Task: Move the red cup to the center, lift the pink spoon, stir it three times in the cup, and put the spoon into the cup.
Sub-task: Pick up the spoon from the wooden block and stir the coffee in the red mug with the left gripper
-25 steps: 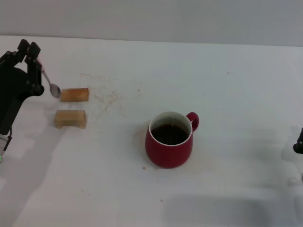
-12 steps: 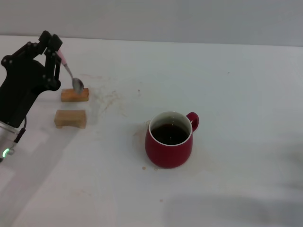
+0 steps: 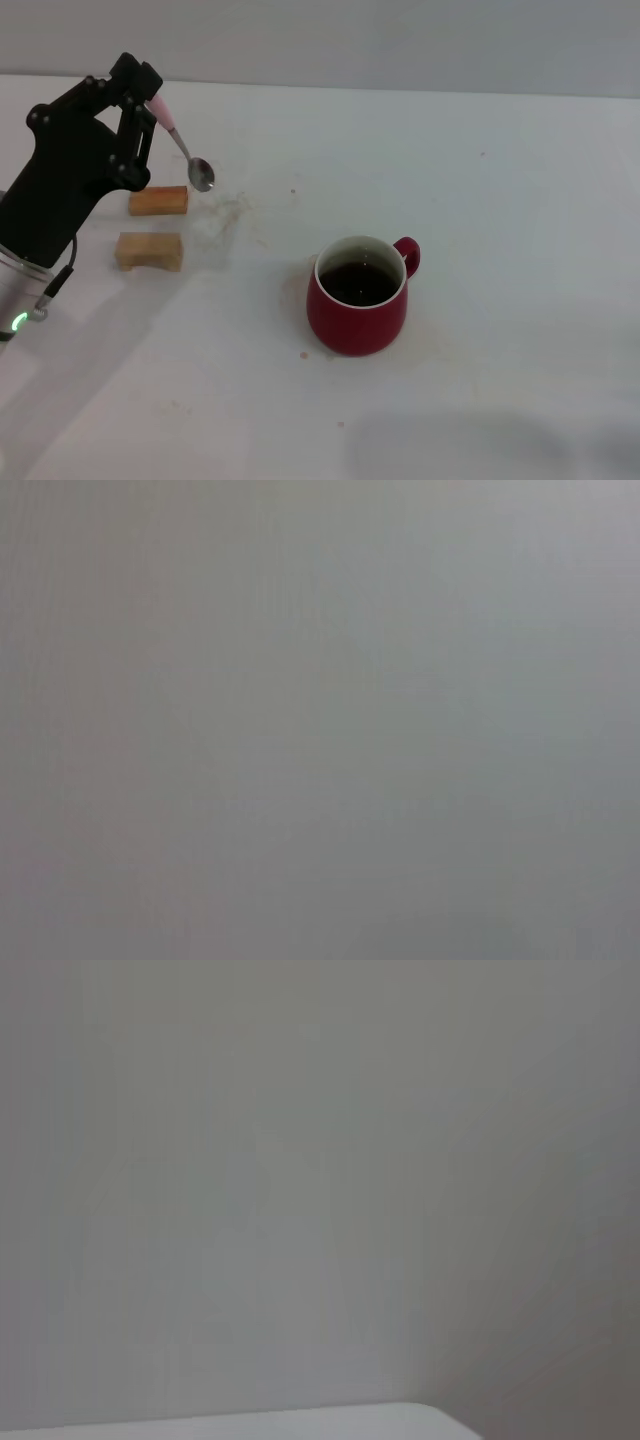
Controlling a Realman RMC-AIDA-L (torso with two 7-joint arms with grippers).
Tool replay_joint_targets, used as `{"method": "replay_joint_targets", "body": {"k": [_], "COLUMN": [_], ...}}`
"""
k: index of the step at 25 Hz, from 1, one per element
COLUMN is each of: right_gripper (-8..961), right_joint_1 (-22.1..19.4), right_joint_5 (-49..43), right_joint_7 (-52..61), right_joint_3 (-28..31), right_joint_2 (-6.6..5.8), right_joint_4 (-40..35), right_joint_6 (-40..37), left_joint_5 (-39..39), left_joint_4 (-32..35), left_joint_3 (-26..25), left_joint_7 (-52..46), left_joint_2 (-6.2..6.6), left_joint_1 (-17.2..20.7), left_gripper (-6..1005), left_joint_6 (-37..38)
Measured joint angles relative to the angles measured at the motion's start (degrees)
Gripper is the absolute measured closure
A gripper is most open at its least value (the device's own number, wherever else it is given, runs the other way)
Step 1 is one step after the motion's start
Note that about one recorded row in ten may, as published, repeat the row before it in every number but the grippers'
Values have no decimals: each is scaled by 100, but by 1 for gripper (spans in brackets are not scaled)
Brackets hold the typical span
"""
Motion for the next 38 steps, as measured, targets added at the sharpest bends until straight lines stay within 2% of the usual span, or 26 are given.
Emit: {"method": "replay_joint_targets", "body": {"k": [6,12,20,28,38], "right_gripper": [952,952,952,952,952], "right_joint_1": [-1,-48,-137,-188,-138], "right_joint_5": [164,201,206,142,132], "right_joint_7": [2,4,7,-7,-24], "right_joint_3": [160,718,1084,764,746], "right_joint_2": [-2,-3,-1,9,14], "right_joint_4": [-94,-122,-121,-31,-8], "right_joint_6": [120,358,284,-399,-319], "left_joint_5": [248,439,702,936,1243], "left_joint_4": [-6,-2,18,1,-1], "left_joint_3": [-26,8,19,28,39], "left_joint_7": [-219,-456,-581,-658,-798], "left_joint_2": [12,3,-68,-110,-189], "left_joint_1": [-17,-68,-117,-179,-318], "left_gripper": [867,867,867,866,867], "left_joint_6": [187,380,419,396,523]}}
